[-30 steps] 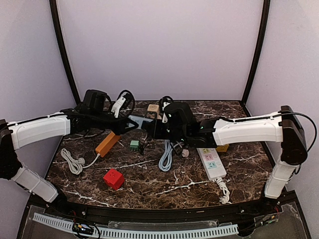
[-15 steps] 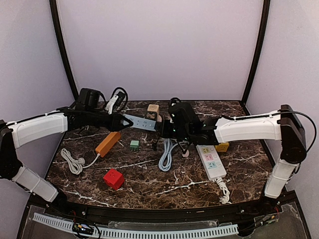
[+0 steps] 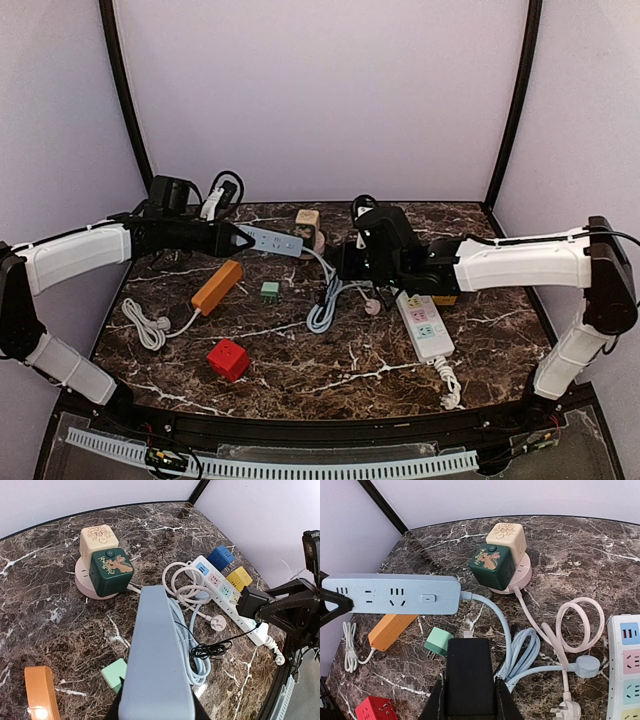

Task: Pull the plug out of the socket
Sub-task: Remove the plug from the socket, then place the plug at the center of the board, then place the socket at the center of the board.

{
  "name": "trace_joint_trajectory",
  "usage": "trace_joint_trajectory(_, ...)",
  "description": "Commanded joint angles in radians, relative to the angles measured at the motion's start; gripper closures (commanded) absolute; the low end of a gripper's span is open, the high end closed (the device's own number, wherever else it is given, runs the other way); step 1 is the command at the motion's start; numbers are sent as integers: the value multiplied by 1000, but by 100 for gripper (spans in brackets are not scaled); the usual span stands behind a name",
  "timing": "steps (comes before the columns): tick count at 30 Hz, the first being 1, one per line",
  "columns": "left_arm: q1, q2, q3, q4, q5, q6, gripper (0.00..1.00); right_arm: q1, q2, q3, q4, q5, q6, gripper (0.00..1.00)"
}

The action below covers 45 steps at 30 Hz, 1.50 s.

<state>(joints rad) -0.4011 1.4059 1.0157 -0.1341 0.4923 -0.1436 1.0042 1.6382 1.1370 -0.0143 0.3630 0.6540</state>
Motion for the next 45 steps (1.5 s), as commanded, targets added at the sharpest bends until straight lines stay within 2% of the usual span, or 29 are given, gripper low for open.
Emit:
trace_joint_trajectory(1, 14, -7, 26, 10, 30, -43, 99, 1, -37, -63, -20, -26, -12, 100)
trace_joint_trajectory(7, 15, -53, -44, 79, 62, -183, 99, -27, -35, -138, -28, -121, 54, 100)
trace_joint_trajectory(15, 16, -200, -326, 168, -45, -407, 99, -45, 23, -169, -55, -179, 56, 100)
trace_joint_trajectory(20, 16, -244, -437, 164, -73, -520, 99, -54, 24, -197, -62, -145, 96, 87)
trace_joint_trajectory(24, 16, -246, -492, 144, -85, -543, 99, -61, 27, -216, -62, -143, 113, 80)
trace_joint_trajectory(28, 16, -246, -500, 83, -124, -523, 95, -61, 30, -224, -62, -140, 116, 73)
trace_joint_trajectory(34, 16, -245, -494, -3, -189, -494, 72, -64, 11, -233, -78, -111, 114, 41)
trace_joint_trajectory(35, 16, -252, -491, -15, -211, -491, 65, -65, 0, -237, -78, -106, 114, 37)
trace_joint_trajectory(36, 16, -259, -485, -37, -220, -484, 60, -64, -12, -242, -77, -99, 113, 34)
trace_joint_trajectory(37, 16, -274, -480, -47, -243, -475, 50, -65, -24, -246, -78, -92, 109, 30)
trace_joint_trajectory(40, 16, -316, -457, -103, -290, -451, 31, -66, -55, -253, -84, -64, 91, 23)
trace_joint_trajectory(45, 16, -366, -404, -210, -386, -388, 18, -69, -93, -252, -103, -15, 56, 12)
